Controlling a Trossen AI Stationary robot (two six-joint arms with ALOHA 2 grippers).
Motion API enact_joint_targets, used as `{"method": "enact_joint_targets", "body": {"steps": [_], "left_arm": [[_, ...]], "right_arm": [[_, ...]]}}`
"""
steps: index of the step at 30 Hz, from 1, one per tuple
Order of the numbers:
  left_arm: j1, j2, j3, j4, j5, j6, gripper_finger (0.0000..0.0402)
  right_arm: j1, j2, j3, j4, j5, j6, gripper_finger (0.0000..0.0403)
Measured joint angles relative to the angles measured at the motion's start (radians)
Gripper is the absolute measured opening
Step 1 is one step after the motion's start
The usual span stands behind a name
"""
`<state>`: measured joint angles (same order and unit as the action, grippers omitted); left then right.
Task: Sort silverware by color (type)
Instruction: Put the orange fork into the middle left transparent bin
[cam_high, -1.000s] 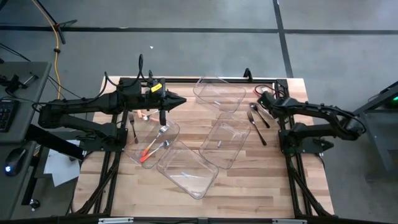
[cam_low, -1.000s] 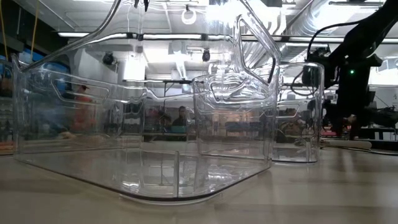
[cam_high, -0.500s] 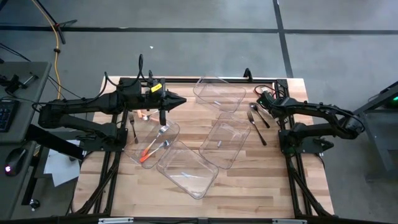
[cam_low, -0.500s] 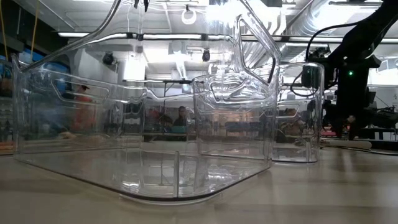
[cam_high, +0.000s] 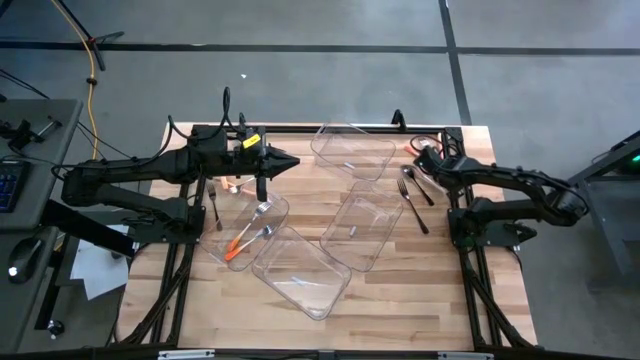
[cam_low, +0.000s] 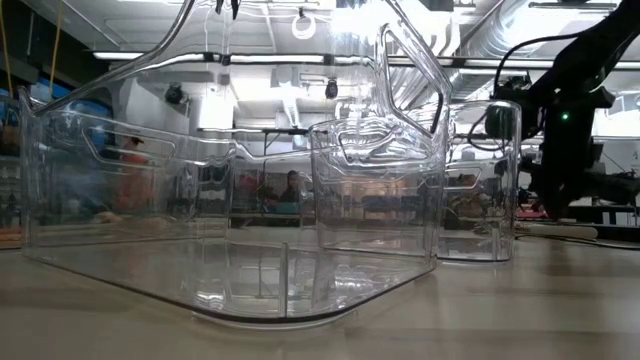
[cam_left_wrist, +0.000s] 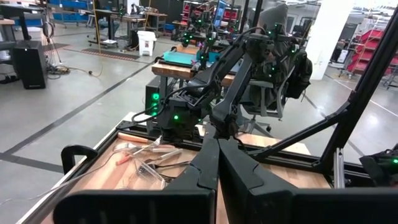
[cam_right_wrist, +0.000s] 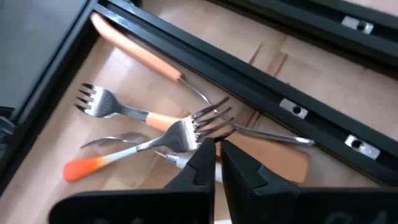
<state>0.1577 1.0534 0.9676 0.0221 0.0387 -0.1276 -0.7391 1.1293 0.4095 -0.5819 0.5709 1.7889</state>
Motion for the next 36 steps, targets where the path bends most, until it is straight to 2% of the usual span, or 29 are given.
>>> {"method": "enact_joint_targets", "body": {"steps": [12,19,23,26,30,36], "left_arm": [[0.0,0.0,0.0,-0.002,0.005,0.0,0.0],[0.0,0.0,0.0,-0.003,0.005,0.0,0.0],[0.0,0.0,0.0,-0.003,0.005,0.0,0.0],[0.0,0.0,0.0,-0.003,0.005,0.0,0.0],[0.0,0.0,0.0,-0.003,0.004,-0.001,0.0],[0.0,0.0,0.0,-0.004,0.004,-0.002,0.0]], "right_arm": [[0.0,-0.105,0.0,-0.023,0.034,-0.066,0.0],[0.0,-0.138,0.0,-0.05,-0.035,-0.072,0.0003],[0.0,-0.138,0.0,-0.061,-0.049,-0.127,0.0012],[0.0,-0.142,0.0,-0.046,-0.052,-0.122,0.004],[0.0,-0.142,0.0,-0.029,-0.06,-0.119,0.0101],[0.0,-0.142,0.0,-0.086,-0.102,-0.033,0.0184]]}}
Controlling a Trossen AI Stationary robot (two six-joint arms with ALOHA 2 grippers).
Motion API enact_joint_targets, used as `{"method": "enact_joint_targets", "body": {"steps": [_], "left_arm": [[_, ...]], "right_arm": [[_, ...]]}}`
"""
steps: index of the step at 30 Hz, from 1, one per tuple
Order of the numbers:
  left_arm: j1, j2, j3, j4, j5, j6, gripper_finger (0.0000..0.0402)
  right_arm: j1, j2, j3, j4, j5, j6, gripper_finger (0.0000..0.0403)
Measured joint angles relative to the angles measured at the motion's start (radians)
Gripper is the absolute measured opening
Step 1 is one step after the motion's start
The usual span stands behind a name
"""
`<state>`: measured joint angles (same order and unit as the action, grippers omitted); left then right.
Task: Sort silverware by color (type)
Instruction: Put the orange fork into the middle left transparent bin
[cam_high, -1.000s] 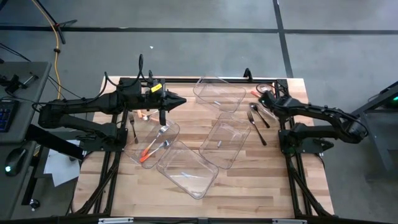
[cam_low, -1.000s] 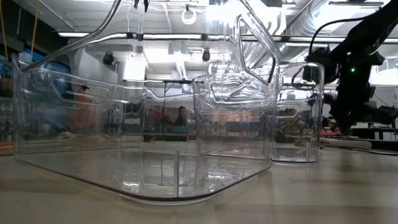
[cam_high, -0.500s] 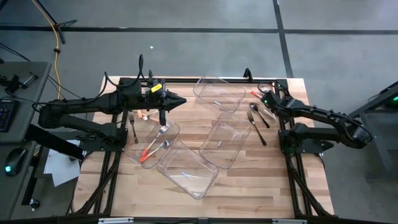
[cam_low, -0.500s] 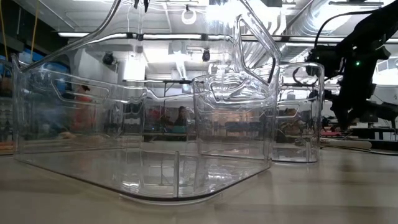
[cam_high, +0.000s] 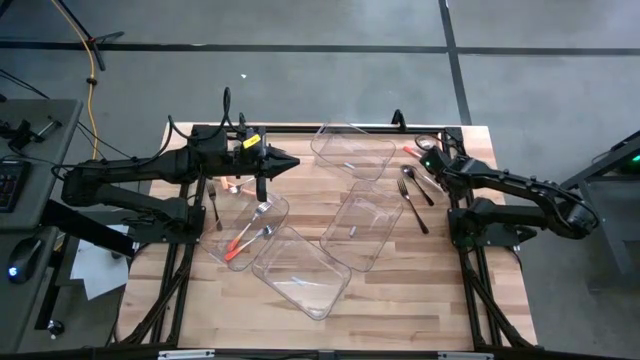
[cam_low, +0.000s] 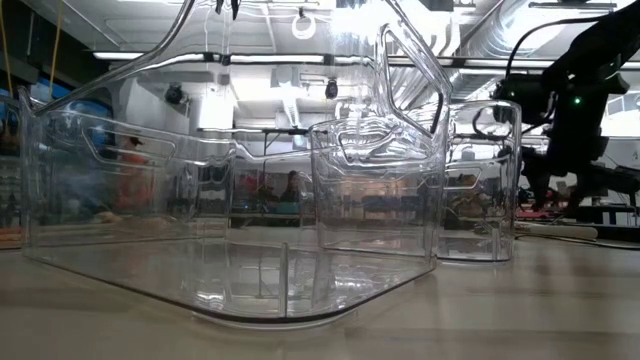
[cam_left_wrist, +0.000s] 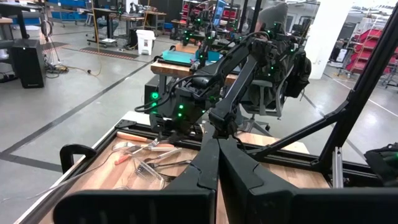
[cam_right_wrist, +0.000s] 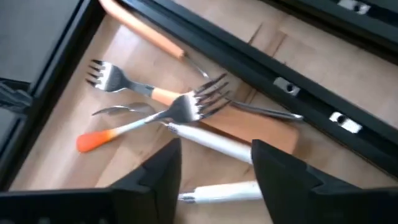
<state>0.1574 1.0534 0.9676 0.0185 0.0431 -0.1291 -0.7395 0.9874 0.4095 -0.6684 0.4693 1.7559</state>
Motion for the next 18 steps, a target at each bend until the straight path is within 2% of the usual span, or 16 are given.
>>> {"method": "enact_joint_targets", "body": {"steps": [6,18], "left_arm": [[0.0,0.0,0.0,0.0,0.0,-0.003,0.0],[0.0,0.0,0.0,0.0,0.022,-0.008,0.0]], "right_arm": [[0.0,0.004,0.0,0.007,0.057,0.143,0.02],[0.0,0.129,0.0,0.085,0.087,0.36,0.018]]}}
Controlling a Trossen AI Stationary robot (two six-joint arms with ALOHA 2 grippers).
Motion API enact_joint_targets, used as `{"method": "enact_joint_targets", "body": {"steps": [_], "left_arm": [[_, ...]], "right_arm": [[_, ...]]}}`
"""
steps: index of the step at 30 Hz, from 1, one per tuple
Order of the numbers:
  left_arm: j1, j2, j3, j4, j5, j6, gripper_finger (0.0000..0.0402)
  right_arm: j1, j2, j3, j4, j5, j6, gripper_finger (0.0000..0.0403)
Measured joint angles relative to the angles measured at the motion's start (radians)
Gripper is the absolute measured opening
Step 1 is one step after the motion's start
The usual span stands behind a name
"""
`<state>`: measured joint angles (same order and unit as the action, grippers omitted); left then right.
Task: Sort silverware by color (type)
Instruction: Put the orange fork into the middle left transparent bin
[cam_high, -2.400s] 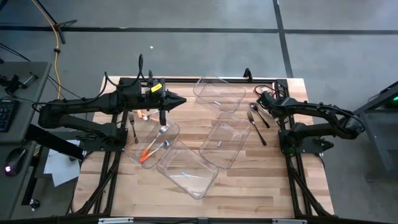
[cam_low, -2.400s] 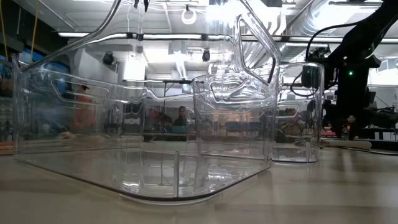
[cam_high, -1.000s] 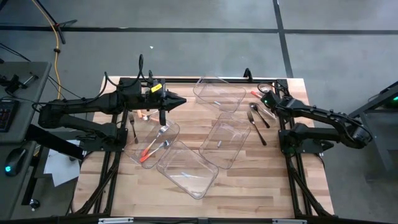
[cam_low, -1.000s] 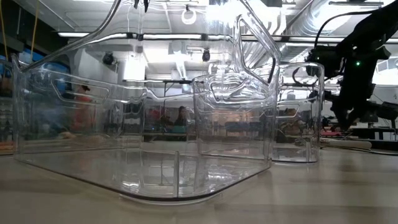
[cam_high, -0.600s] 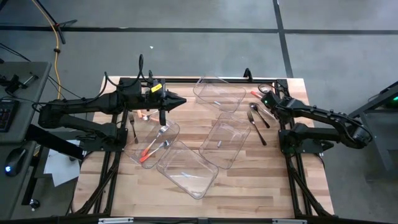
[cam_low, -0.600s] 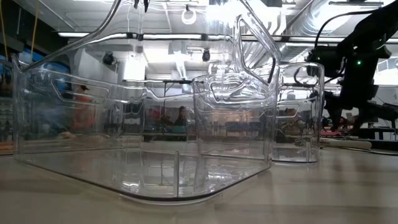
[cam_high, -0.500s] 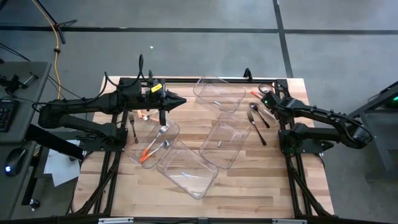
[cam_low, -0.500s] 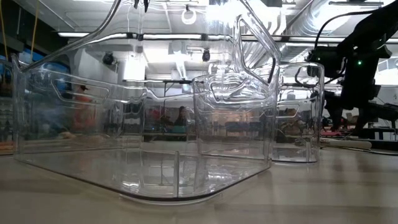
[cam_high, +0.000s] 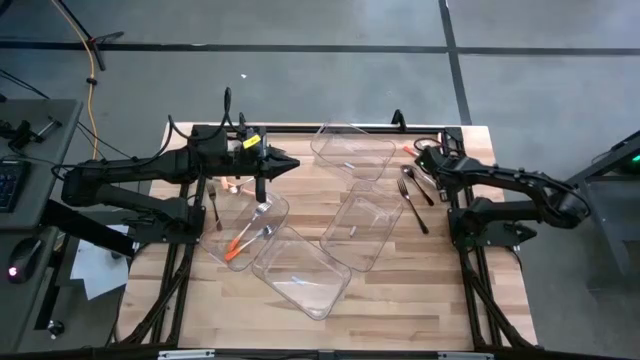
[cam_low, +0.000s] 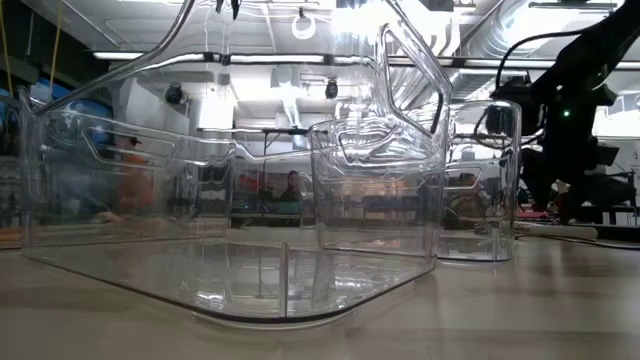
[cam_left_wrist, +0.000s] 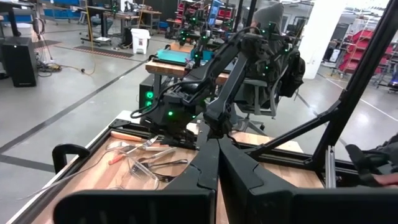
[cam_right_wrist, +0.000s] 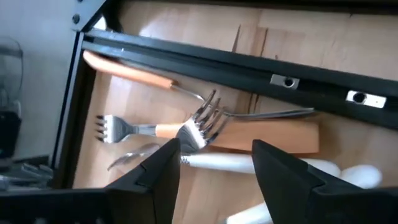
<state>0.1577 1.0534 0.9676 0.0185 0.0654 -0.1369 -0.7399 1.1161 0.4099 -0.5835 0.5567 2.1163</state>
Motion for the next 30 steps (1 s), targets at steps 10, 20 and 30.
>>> {"method": "enact_joint_targets", "body": {"steps": [10,20,30], "left_arm": [[0.0,0.0,0.0,0.0,0.004,-0.001,0.0],[0.0,0.0,0.0,0.0,0.004,-0.021,0.0],[0.0,0.0,0.0,0.0,0.004,-0.045,0.0]], "right_arm": [[-0.048,0.064,0.002,0.037,0.02,-0.001,0.0143],[-0.065,0.101,0.004,0.058,0.01,-0.041,0.0099],[-0.048,0.101,0.0,0.058,0.015,-0.077,0.0013]]}}
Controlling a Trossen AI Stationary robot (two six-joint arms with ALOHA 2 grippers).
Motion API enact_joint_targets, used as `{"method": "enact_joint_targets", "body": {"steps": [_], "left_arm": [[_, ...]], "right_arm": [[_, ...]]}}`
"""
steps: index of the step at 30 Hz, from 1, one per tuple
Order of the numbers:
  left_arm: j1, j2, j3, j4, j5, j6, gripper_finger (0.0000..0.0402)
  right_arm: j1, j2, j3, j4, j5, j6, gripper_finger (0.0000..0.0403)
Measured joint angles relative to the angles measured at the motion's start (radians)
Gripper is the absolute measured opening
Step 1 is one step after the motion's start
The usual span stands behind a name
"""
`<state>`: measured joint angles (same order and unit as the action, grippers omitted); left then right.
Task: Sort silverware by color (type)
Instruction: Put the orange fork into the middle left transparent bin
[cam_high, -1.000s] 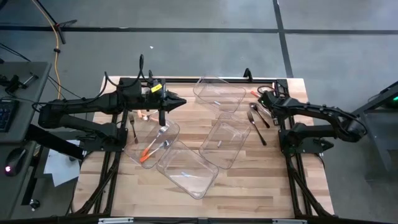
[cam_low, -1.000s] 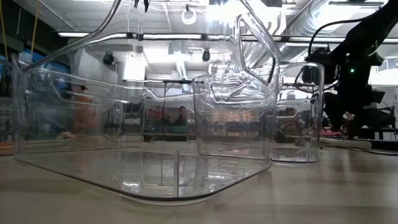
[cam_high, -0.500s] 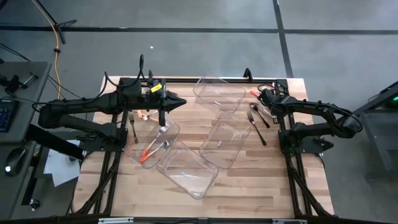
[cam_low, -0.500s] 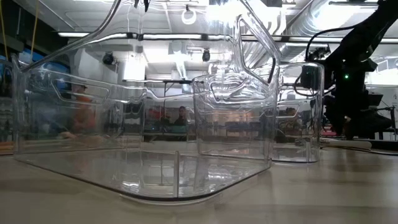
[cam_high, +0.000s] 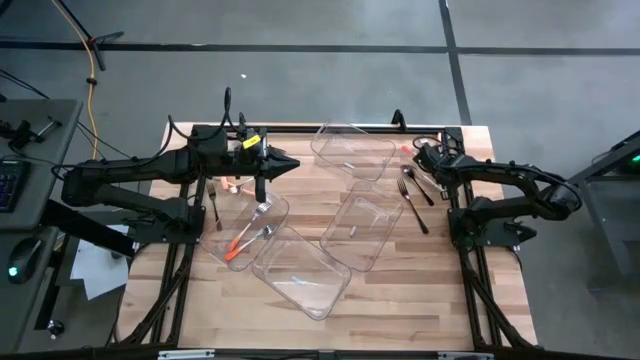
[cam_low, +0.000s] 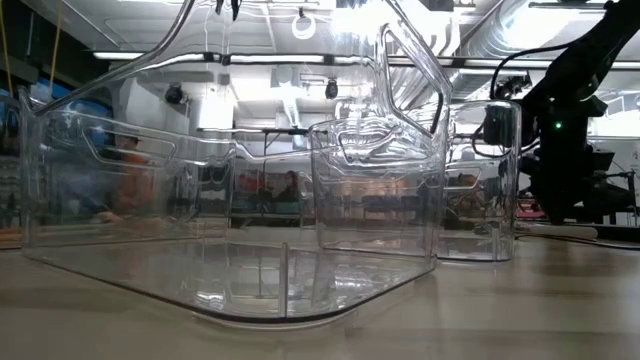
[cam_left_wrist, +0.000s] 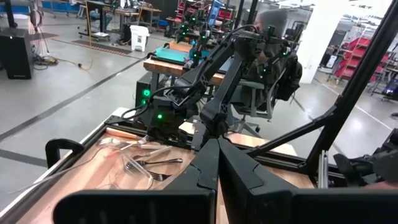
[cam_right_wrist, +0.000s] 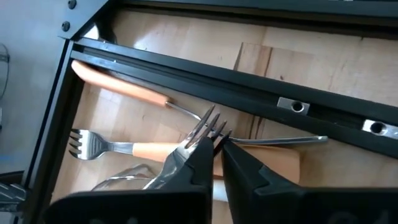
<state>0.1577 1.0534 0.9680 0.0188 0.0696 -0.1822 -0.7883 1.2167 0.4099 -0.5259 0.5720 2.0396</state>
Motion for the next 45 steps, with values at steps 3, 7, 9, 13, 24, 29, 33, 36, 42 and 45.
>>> {"method": "enact_joint_targets", "body": {"steps": [3,7,9,13,24,29,33,36,42,45], "left_arm": [[0.0,0.0,0.0,0.0,0.0,0.0,0.0],[0.0,0.0,0.0,0.0,0.0,0.0,0.0],[0.0,0.0,0.0,0.0,0.0,-0.001,0.0],[0.0,0.0,0.0,0.001,0.0,-0.006,0.0],[0.0,0.0,0.0,0.001,0.0,-0.026,0.0],[0.0,0.0,0.0,0.001,0.0,-0.038,0.0],[0.0,0.0,0.0,0.001,0.0,-0.044,0.0],[0.0,0.0,0.0,0.001,0.0,-0.051,0.0],[0.0,0.0,0.0,0.001,0.0,-0.052,0.0],[0.0,0.0,0.0,0.001,0.0,-0.052,0.0]], "right_arm": [[0.017,-0.003,0.0,0.0,0.002,-0.002,0.0006],[0.043,-0.037,-0.001,-0.01,0.012,-0.007,0.0002],[0.046,-0.062,-0.002,-0.022,0.02,-0.022,0.0001],[0.051,-0.133,-0.002,-0.049,0.045,-0.076,0.0],[0.052,-0.369,-0.002,-0.116,0.06,-0.344,0.0],[0.078,-0.471,-0.001,-0.122,0.055,-0.448,0.0],[0.099,-0.54,-0.001,-0.123,0.055,-0.528,0.0],[0.112,-0.585,-0.001,-0.123,0.057,-0.575,0.0],[0.124,-0.681,0.011,-0.118,0.113,-0.672,0.0],[0.124,-0.711,0.059,-0.126,0.141,-0.79,0.0]]}}
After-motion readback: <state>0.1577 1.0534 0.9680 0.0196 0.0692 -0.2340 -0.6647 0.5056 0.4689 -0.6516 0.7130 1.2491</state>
